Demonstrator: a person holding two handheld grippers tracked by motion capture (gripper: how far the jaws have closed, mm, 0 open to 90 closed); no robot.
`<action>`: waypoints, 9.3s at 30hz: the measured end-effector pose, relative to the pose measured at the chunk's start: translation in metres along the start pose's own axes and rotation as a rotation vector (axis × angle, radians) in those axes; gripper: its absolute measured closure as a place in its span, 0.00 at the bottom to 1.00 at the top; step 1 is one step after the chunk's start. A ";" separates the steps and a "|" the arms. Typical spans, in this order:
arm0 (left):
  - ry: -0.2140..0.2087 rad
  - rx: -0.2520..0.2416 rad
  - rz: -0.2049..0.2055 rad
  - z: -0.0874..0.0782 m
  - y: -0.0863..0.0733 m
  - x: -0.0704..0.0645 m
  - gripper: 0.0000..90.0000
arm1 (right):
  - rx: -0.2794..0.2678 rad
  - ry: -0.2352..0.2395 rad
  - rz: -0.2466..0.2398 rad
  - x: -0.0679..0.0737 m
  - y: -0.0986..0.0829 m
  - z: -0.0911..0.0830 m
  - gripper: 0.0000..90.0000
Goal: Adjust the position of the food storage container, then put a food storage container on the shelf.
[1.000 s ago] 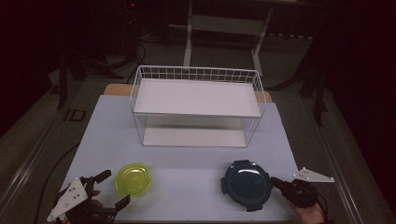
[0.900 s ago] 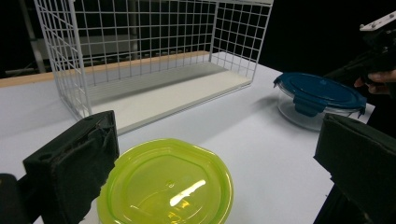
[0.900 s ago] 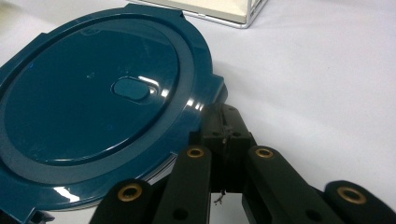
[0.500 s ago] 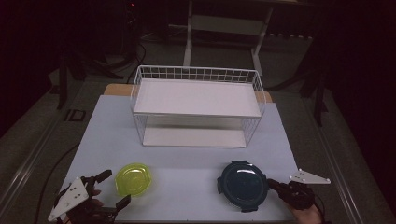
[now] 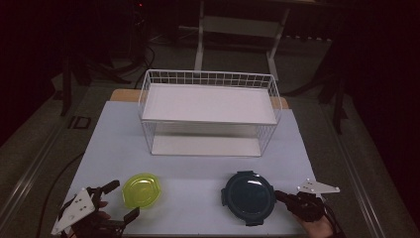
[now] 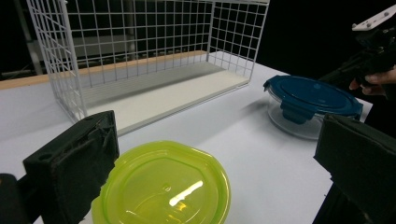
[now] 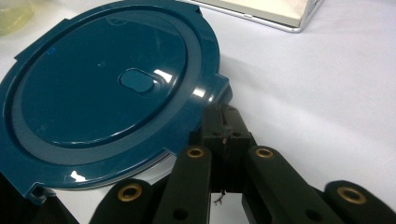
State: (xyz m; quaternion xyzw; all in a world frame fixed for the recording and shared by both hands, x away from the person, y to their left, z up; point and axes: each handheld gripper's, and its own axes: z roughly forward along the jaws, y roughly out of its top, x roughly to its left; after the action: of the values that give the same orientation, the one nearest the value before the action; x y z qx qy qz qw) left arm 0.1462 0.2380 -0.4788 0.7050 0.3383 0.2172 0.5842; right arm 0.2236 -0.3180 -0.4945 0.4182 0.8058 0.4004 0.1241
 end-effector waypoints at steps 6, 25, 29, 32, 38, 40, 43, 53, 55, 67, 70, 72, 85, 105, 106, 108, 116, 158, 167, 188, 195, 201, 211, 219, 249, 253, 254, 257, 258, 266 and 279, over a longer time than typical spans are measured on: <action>-0.007 0.005 0.000 0.003 0.001 -0.001 0.00 | 0.008 0.011 -0.015 0.003 0.002 0.002 1.00; -0.069 0.014 0.001 0.010 0.011 -0.015 0.00 | -0.071 0.004 -0.041 0.005 0.014 -0.013 0.93; -0.113 0.027 -0.003 0.020 0.019 -0.025 0.00 | -0.112 0.013 -0.046 0.008 0.019 -0.019 0.80; -0.131 0.051 -0.001 0.031 0.026 -0.034 0.00 | -0.134 0.025 -0.068 0.013 0.023 -0.022 0.63; -0.174 0.085 0.023 0.057 0.044 -0.054 0.00 | -0.209 0.041 -0.093 0.020 0.031 -0.025 0.18; -0.186 0.093 0.026 0.064 0.051 -0.058 0.00 | -0.233 0.052 -0.092 0.019 0.033 -0.027 0.15; -0.217 0.083 0.006 0.074 0.062 -0.063 0.00 | -0.258 0.022 -0.131 0.020 0.035 -0.032 0.14; -0.314 0.096 0.010 0.109 0.094 -0.086 0.00 | -0.409 -0.074 -0.277 0.032 0.045 -0.056 0.17; -0.328 0.104 -0.004 0.117 0.096 -0.090 0.00 | -0.407 -0.068 -0.262 0.034 0.046 -0.060 0.23; -0.422 0.182 -0.100 0.170 0.102 -0.109 0.00 | -0.419 -0.100 -0.247 0.039 0.047 -0.067 0.17; -0.403 0.247 -0.111 0.183 0.095 -0.109 0.00 | -0.413 -0.105 -0.236 0.039 0.045 -0.067 0.15; -0.390 0.295 -0.168 0.192 0.086 -0.105 0.00 | -0.406 -0.083 -0.228 0.037 0.044 -0.066 0.13; -0.330 0.509 -0.497 0.222 0.035 -0.078 0.07 | -0.344 -0.080 -0.218 0.040 0.036 -0.045 0.11; -0.395 0.645 -0.753 0.233 0.002 -0.065 0.52 | -0.290 -0.052 -0.211 0.040 0.034 -0.038 0.15; -0.404 0.644 -0.756 0.233 0.001 -0.065 0.53 | -0.287 -0.050 -0.209 0.040 0.034 -0.038 0.15; -0.418 0.646 -0.775 0.235 0.000 -0.062 0.54 | -0.276 -0.047 -0.205 0.039 0.033 -0.037 0.15; -0.415 0.632 -0.736 0.232 0.001 -0.065 0.55 | -0.150 0.008 -0.070 0.021 0.024 -0.031 0.27; -0.482 0.598 -0.542 0.218 0.010 -0.080 0.59 | 0.176 0.510 0.400 -0.032 0.000 0.013 0.59; -0.476 0.603 -0.534 0.216 0.012 -0.082 0.60 | 0.171 0.527 0.452 -0.032 -0.001 0.013 0.62; -0.454 0.535 -0.529 0.204 0.064 -0.070 0.64 | 0.069 0.478 0.376 -0.017 0.039 -0.014 0.63; -0.459 0.500 -0.507 0.200 0.089 -0.061 0.64 | 0.025 0.462 0.341 -0.014 0.067 -0.025 0.63; -0.450 0.480 -0.498 0.196 0.107 -0.050 0.64 | 0.017 0.459 0.318 -0.011 0.091 -0.027 0.63; -0.429 0.437 -0.456 0.185 0.145 -0.027 0.64 | -0.006 0.460 0.270 -0.006 0.139 -0.027 0.63; -0.416 0.402 -0.421 0.178 0.179 -0.008 0.64 | -0.044 0.457 0.221 -0.001 0.181 -0.031 0.63; -0.279 0.371 -0.465 0.205 0.230 0.085 0.62 | -0.034 0.430 0.299 -0.015 0.279 0.028 0.63; -0.271 0.373 -0.475 0.207 0.232 0.088 0.62 | -0.033 0.419 0.307 -0.014 0.283 0.031 0.63; -0.270 0.372 -0.476 0.207 0.232 0.089 0.61 | -0.028 0.418 0.306 -0.015 0.284 0.031 0.63; -0.266 0.365 -0.488 0.210 0.232 0.092 0.61 | -0.029 0.413 0.316 -0.016 0.287 0.033 0.63; -0.270 0.364 -0.489 0.211 0.231 0.094 0.61 | -0.028 0.412 0.326 -0.016 0.288 0.033 0.63; -0.280 0.330 -0.577 0.216 0.222 0.106 0.61 | -0.026 0.438 0.384 -0.024 0.290 0.043 0.60; -0.224 0.306 -0.603 0.224 0.216 0.109 0.69 | -0.017 0.331 0.385 -0.023 0.297 0.055 0.63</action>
State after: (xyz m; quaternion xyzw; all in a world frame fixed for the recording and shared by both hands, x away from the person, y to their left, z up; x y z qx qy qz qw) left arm 0.4258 0.1472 -0.3285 0.6720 0.4938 -0.0968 0.5433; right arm 0.4378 -0.2080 -0.3108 0.4915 0.7172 0.4867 -0.0845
